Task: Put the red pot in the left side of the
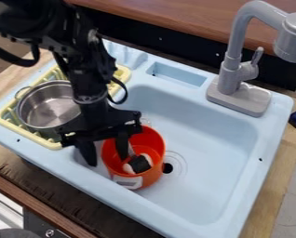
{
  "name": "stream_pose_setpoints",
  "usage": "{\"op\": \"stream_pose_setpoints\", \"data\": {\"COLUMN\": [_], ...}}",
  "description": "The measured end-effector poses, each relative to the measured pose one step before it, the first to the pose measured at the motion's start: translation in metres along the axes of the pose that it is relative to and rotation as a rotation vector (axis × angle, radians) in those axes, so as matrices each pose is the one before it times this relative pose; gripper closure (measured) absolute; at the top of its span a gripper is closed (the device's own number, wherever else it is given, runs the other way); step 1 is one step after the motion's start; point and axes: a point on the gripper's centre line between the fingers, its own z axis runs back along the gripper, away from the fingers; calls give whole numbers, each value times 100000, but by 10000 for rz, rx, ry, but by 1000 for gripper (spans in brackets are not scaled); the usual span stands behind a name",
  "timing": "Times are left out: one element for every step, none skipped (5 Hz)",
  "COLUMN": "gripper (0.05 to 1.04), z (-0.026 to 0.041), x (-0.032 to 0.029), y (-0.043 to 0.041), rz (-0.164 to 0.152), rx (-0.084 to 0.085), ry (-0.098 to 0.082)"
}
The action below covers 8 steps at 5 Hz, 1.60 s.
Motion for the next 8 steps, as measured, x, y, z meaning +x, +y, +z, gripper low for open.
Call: {"op": "stream_pose_setpoints", "data": {"gripper": [93,85,85,85,85,85,85,85], "z": [2582,2108,-302,-1138,-221,-701,-52,-299], "x": [-232,224,1005,1140,1463,1595,512,1161], "y": [-154,-88,-1083,-1554,-825,-995,-1356,-1460], "rz": [-430,-130,41,-626,-361,-1184,-478,-185], "rx": [-196,-232,-152,29,-276,183,-426,-521], "ry": [-18,36,-759,-412,-663,119,-242,-221]}}
